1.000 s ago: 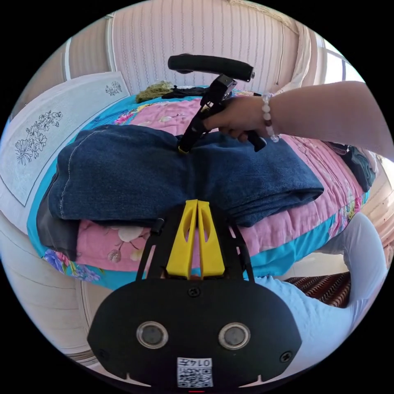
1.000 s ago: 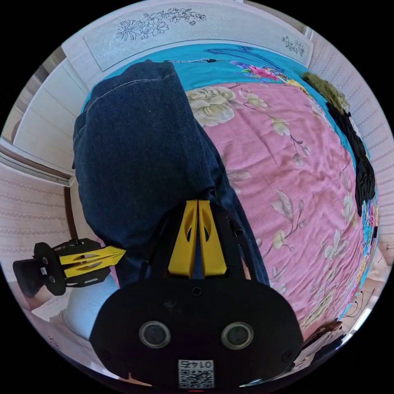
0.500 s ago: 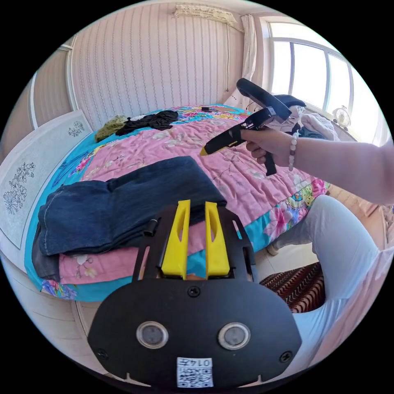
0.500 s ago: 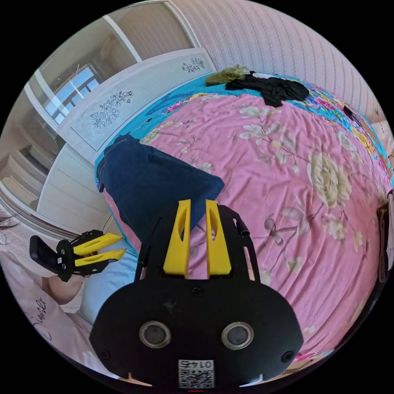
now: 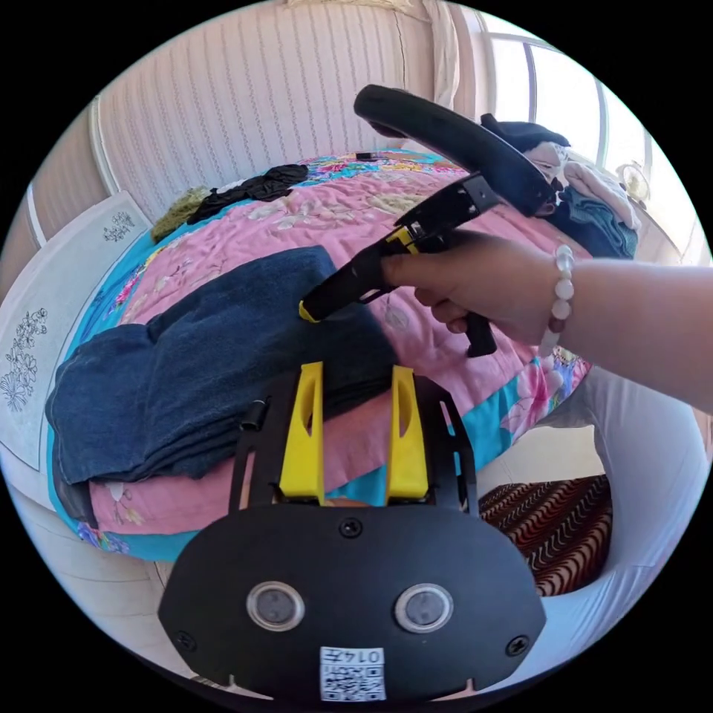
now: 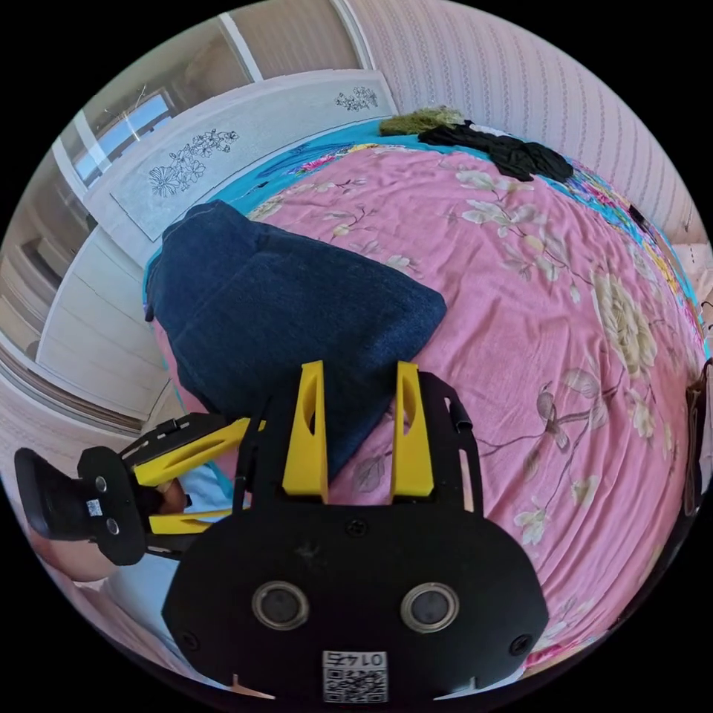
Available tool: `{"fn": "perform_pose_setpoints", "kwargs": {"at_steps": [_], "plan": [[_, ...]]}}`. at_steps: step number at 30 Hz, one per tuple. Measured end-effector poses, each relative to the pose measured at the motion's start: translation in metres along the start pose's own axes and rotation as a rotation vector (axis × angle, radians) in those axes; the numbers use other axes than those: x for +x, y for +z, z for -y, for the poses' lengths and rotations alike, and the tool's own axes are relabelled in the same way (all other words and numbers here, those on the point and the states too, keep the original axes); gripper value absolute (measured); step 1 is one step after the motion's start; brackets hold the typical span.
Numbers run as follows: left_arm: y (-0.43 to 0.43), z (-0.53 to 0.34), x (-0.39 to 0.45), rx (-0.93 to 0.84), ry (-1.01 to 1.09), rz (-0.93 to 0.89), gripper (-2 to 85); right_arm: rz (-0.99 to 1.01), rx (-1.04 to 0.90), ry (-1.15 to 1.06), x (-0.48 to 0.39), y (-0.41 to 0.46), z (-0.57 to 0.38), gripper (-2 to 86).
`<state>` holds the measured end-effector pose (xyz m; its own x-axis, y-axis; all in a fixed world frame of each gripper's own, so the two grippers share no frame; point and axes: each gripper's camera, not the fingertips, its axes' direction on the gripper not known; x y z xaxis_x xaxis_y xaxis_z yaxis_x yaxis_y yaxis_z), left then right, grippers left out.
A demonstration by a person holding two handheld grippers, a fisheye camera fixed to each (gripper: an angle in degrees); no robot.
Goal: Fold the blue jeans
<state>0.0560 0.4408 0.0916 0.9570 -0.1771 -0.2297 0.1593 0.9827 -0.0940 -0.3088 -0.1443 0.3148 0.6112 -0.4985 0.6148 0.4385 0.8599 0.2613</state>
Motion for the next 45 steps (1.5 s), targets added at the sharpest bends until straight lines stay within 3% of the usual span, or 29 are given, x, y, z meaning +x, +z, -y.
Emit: {"fn": "perform_pose_setpoints", "kwargs": {"at_steps": [11, 31, 36, 45], "plan": [[0.004, 0.018, 0.016, -0.024, 0.001, -0.039, 5.3, -0.027, 0.024, -0.054, 0.015, -0.034, -0.047, 3.4], [-0.037, 0.044, 0.036, -0.005, -0.026, -0.075, 0.6, -0.005, 0.100, -0.129, 0.046, -0.121, -0.133, 0.8], [-0.049, 0.061, 0.084, 0.032, 0.091, -0.236, 0.5, -0.032, 0.114, -0.067, 0.093, -0.174, -0.198, 0.8], [-0.058, 0.087, 0.184, 0.116, 0.277, -0.726, 1.2, -0.044, 0.144, 0.255, 0.191, -0.301, -0.357, 0.9]]}}
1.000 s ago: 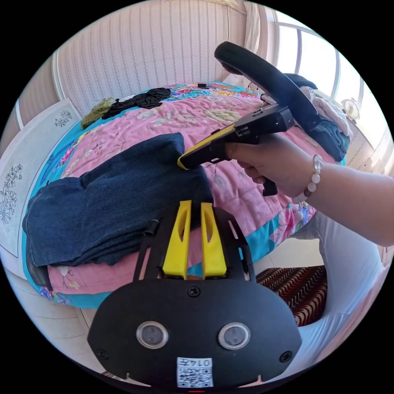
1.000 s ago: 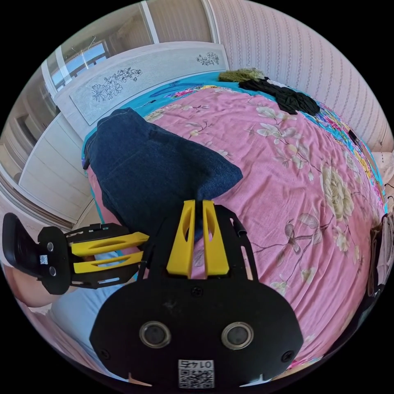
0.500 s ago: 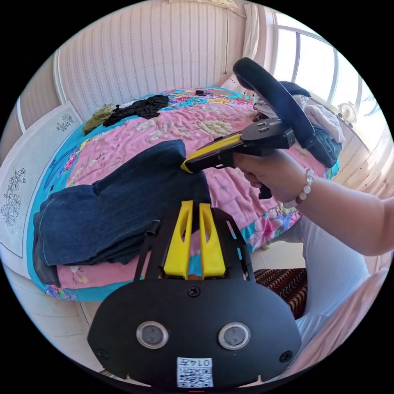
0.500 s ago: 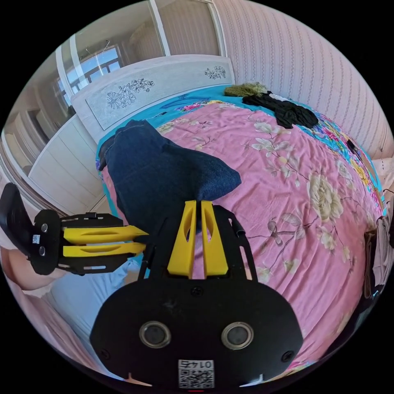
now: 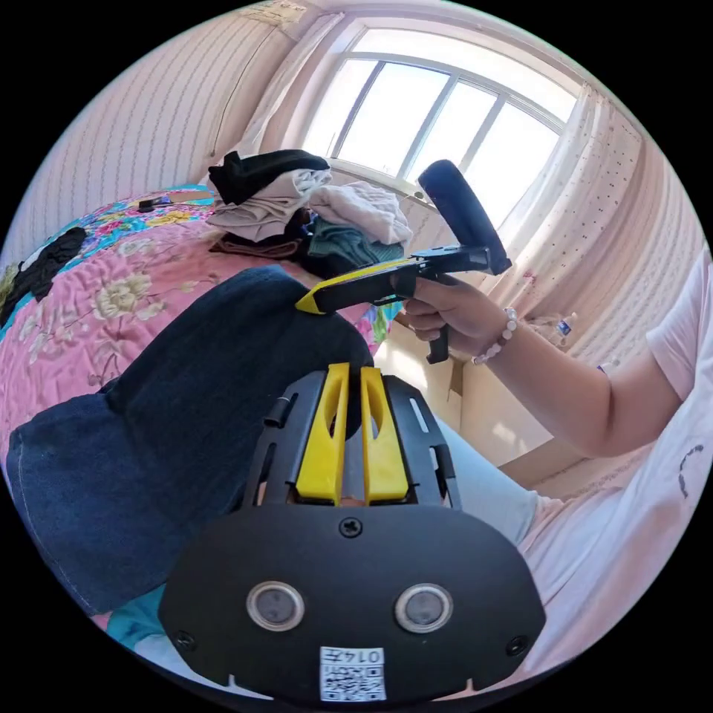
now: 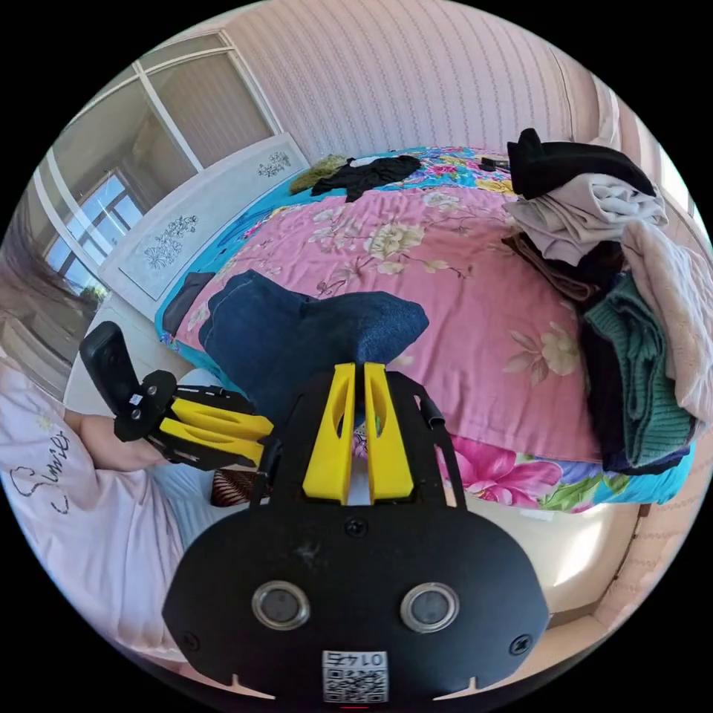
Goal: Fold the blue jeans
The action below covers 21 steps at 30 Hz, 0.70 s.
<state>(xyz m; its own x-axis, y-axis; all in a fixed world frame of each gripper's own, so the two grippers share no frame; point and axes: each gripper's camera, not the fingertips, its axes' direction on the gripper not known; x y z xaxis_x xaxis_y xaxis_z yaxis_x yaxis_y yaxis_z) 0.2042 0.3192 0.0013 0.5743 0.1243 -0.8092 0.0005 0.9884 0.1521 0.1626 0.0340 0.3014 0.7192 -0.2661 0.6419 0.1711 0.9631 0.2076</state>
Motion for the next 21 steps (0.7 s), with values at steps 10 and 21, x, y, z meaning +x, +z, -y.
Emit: {"fn": "perform_pose_setpoints", "kwargs": {"at_steps": [10, 21], "plan": [[-0.134, -0.049, -0.055, 0.292, -0.191, 0.087, 1.2, 0.442, 0.181, -0.082, -0.044, 0.016, 0.052, 1.2], [-0.254, -0.154, -0.154, 0.212, -0.615, 0.751, -0.4, 0.362, -0.119, -0.366, -0.214, 0.158, 0.164, -0.1]]}}
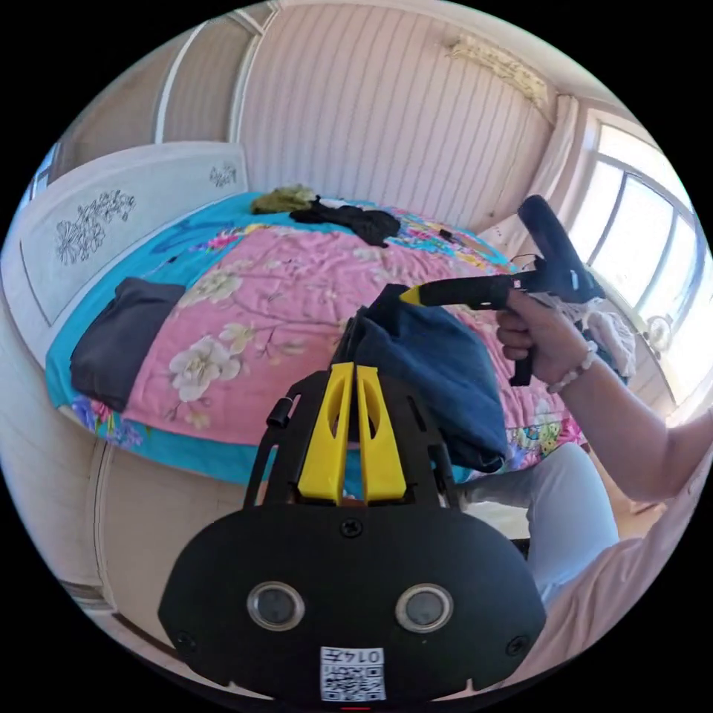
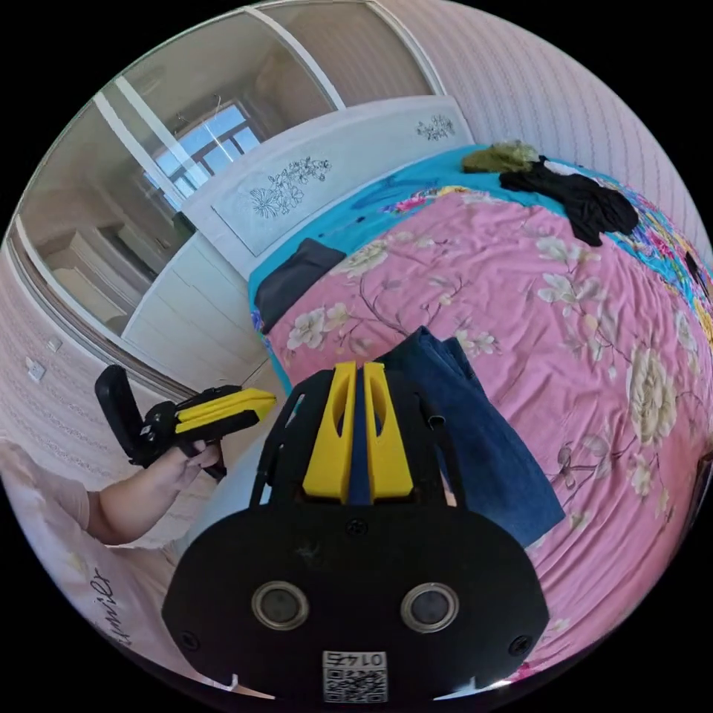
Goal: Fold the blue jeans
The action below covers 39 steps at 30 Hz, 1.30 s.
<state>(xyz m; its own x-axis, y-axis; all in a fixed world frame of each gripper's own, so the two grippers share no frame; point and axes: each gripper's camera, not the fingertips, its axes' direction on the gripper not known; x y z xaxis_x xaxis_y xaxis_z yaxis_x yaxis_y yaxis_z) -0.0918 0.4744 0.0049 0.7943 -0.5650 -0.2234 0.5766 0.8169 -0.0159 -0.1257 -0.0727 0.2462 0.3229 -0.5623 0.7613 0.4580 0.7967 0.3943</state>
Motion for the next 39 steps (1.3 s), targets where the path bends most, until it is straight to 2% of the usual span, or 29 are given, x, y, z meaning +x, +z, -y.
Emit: {"fn": "perform_pose_setpoints", "kwargs": {"at_steps": [2, 4, 11, 15, 17, 21, 25, 30, 32, 36, 39], "plan": [[0.013, -0.009, -0.028, -0.084, -0.116, -0.025, -0.5, 0.029, 0.001, 0.022, 0.010, 0.004, -0.008, -0.2], [0.011, -0.014, -0.039, -0.048, -0.164, -0.098, 0.0, -0.007, 0.036, 0.046, 0.020, -0.004, -0.019, -0.1], [0.019, 0.005, -0.043, -0.023, -0.169, -0.229, 7.2, -0.099, 0.074, 0.047, 0.044, -0.013, -0.010, 3.3], [0.044, 0.011, -0.040, -0.115, -0.124, -0.168, 6.8, -0.145, 0.021, -0.043, 0.036, 0.011, 0.017, 2.6], [0.062, 0.011, -0.037, -0.231, -0.060, -0.106, 5.2, -0.163, -0.116, -0.086, 0.041, 0.041, 0.034, 0.6], [0.072, 0.011, -0.031, -0.249, 0.046, -0.019, 4.5, -0.227, -0.202, -0.088, 0.055, 0.072, 0.055, 0.1], [0.081, 0.014, -0.040, -0.256, 0.040, -0.033, 4.1, -0.207, -0.285, -0.053, 0.086, 0.109, 0.055, 0.1], [0.083, 0.018, -0.056, -0.255, 0.005, -0.109, 4.4, -0.011, -0.175, 0.098, 0.129, 0.097, 0.040, -0.1], [0.071, 0.019, -0.064, -0.213, -0.033, -0.157, 5.1, 0.055, -0.038, 0.091, 0.134, 0.066, 0.024, 0.1], [0.050, 0.021, -0.077, -0.127, -0.077, -0.143, 8.0, 0.028, 0.175, 0.076, 0.131, 0.003, -0.031, 1.3], [0.045, 0.028, -0.088, -0.065, -0.062, -0.137, 11.2, -0.023, 0.327, 0.236, 0.146, -0.027, -0.101, 3.7]]}}
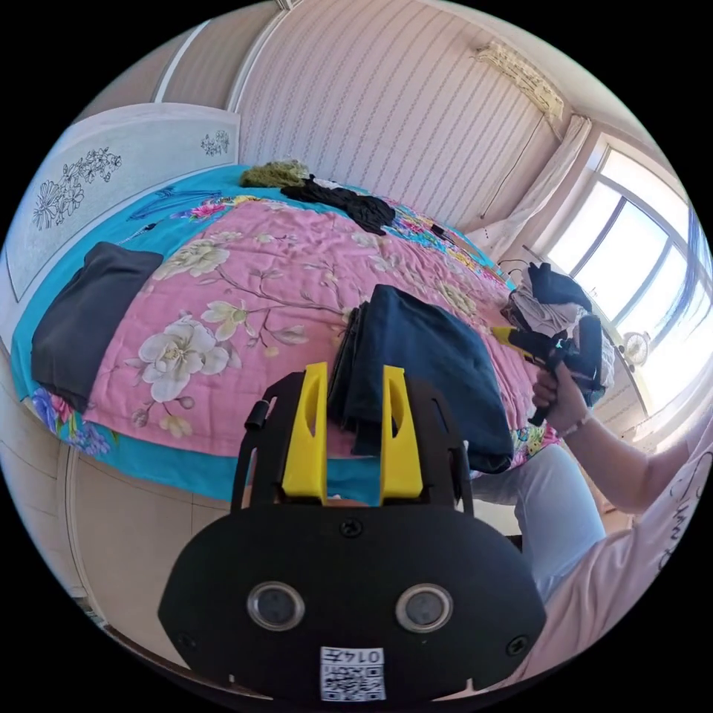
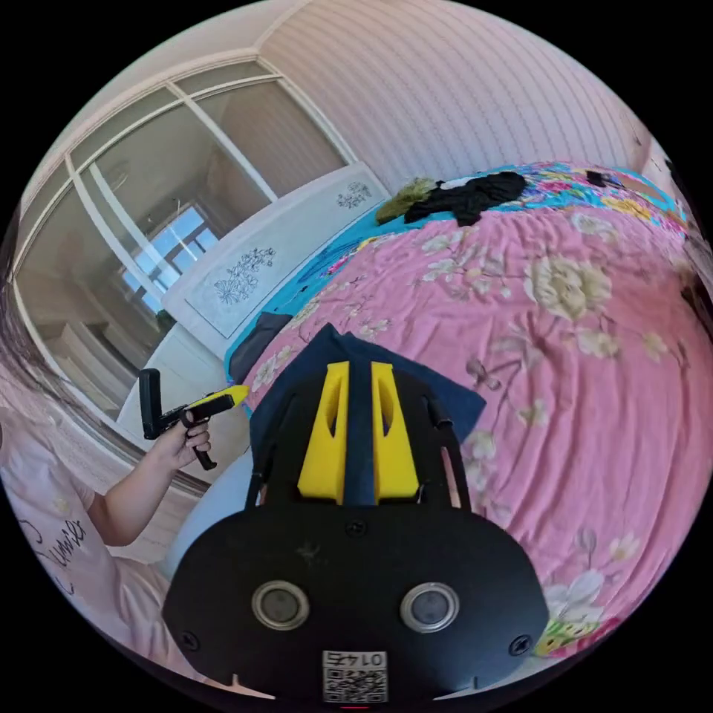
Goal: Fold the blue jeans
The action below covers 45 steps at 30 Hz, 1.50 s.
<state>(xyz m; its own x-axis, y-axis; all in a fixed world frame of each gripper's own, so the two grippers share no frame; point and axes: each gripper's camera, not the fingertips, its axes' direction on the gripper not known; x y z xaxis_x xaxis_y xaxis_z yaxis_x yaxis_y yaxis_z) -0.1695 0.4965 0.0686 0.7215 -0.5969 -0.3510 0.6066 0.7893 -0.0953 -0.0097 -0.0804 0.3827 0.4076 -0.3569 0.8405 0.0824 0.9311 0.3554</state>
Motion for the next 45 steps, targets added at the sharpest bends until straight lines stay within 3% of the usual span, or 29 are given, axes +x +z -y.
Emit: {"fn": "perform_pose_setpoints", "kwargs": {"at_steps": [4, 7, 10, 18, 29, 33, 36, 40, 45], "plan": [[0.015, 0.018, -0.011, -0.013, -0.031, -0.082, 13.2, -0.045, -0.015, 0.271, 0.040, -0.025, -0.062, 9.3], [0.036, 0.026, -0.009, -0.038, -0.031, -0.090, 14.7, 0.005, -0.064, 0.327, 0.051, -0.017, -0.082, 10.8], [0.067, 0.026, -0.003, -0.133, -0.006, -0.075, 13.7, 0.029, -0.083, 0.319, 0.056, -0.003, -0.086, 11.8], [0.068, 0.028, -0.006, -0.100, 0.040, -0.078, 13.5, 0.056, -0.140, 0.310, 0.073, 0.013, -0.072, 13.7], [0.065, 0.038, 0.005, -0.276, 0.189, -0.166, 14.6, 0.043, -0.128, 0.168, 0.063, -0.034, -0.048, 15.0], [0.073, 0.023, 0.033, -0.275, 0.260, -0.226, 15.2, -0.017, -0.093, 0.238, 0.089, -0.059, -0.055, 15.2], [0.083, 0.012, 0.035, -0.230, 0.208, -0.247, 16.3, -0.065, -0.197, 0.317, 0.112, -0.049, -0.063, 15.3], [0.087, 0.007, 0.015, -0.216, 0.104, -0.325, 16.7, 0.042, -0.139, 0.451, 0.128, -0.037, -0.076, 15.2], [0.079, 0.016, 0.007, -0.271, 0.149, -0.279, 18.5, 0.117, -0.100, 0.497, 0.125, -0.026, -0.081, 14.9]]}}
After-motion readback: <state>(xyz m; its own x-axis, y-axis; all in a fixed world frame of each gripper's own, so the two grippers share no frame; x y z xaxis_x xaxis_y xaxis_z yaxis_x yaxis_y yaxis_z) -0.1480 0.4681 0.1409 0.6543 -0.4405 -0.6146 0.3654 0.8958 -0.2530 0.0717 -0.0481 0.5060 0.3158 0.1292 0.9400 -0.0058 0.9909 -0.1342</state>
